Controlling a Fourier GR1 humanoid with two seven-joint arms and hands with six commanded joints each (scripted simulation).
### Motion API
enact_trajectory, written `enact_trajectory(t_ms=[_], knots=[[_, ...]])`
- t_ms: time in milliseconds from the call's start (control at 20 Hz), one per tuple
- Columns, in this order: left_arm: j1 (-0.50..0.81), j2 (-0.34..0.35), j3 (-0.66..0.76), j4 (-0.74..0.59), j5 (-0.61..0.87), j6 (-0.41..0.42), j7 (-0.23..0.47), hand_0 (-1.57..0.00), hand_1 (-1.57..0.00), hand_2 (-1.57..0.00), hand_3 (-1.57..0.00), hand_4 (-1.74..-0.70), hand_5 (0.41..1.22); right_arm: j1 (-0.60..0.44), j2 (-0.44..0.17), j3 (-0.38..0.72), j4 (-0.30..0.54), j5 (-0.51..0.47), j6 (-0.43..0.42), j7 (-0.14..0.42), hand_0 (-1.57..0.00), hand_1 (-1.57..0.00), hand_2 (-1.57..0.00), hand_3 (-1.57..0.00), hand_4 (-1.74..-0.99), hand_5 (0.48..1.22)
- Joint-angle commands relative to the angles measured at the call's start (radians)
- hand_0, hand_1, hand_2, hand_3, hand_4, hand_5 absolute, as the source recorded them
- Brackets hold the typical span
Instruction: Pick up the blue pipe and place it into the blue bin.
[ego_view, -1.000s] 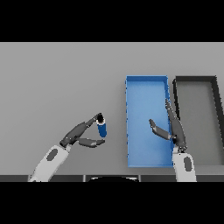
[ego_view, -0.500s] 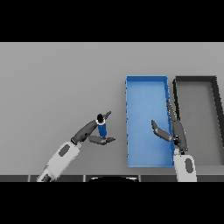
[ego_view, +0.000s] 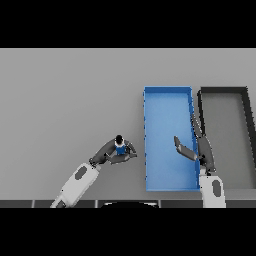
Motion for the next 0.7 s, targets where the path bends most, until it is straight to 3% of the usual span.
enact_trajectory(t_ms=[0,150,400,650], knots=[[0.003,0.006,-0.006,-0.022,-0.013,0.018,-0.003,-1.17,-1.24,-1.28,-1.27,-1.55,1.094,0.003,0.001,-0.002,-0.003,-0.002,-0.002,0.005,0.0,0.0,0.0,0.0,-1.228,0.656],[0.018,0.004,-0.009,-0.037,-0.042,0.037,-0.035,-1.37,-1.4,-1.42,-1.42,-1.5,1.156,-0.002,0.012,0.005,0.0,-0.002,-0.001,0.012,0.0,0.0,0.0,0.0,-1.221,0.638],[-0.007,-0.029,0.02,-0.102,-0.042,0.042,-0.06,-1.5,-1.51,-1.52,-1.52,-1.47,1.2,-0.022,0.003,-0.004,0.006,-0.016,0.008,0.028,0.0,0.0,0.0,0.0,-1.229,0.633],[-0.032,-0.033,0.023,-0.213,-0.031,0.003,0.002,-1.55,-1.55,-1.56,-1.55,-1.47,1.214,-0.014,-0.007,0.003,-0.007,0.018,-0.008,0.027,0.0,0.0,0.0,0.0,-1.194,0.642]])
